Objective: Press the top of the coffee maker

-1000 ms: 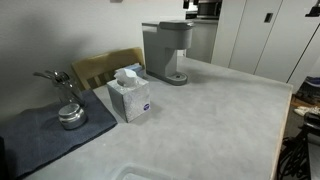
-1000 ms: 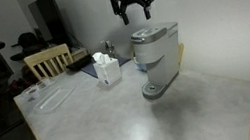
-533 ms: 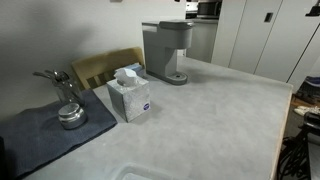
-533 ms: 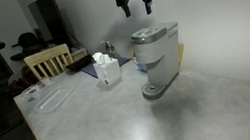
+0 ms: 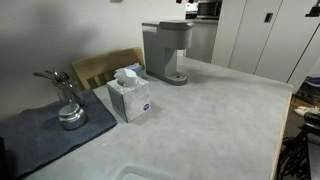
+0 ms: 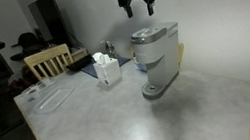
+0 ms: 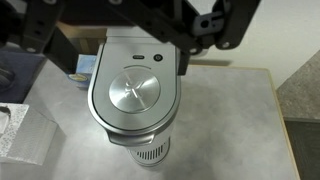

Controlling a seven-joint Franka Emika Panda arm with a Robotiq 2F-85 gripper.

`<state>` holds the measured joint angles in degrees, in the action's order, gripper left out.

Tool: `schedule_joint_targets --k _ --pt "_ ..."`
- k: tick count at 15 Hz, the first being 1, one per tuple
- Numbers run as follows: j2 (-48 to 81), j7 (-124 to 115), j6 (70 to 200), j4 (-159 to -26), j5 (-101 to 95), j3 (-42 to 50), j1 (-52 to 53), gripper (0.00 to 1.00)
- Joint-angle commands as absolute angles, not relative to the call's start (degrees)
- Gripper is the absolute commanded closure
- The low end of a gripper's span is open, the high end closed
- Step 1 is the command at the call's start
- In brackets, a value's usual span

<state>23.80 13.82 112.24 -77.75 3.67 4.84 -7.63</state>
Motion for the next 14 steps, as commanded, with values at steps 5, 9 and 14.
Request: schedule_joint_targets --k 5,9,14 --pt "26.1 13.4 110.5 -75.6 3.7 4.0 -8.7 0.31" --pt "26.3 13.5 110.5 -75.5 3.8 3.9 -8.7 0.58" --pt "26.5 13.7 110.7 -75.8 3.9 3.8 -8.6 0.92"
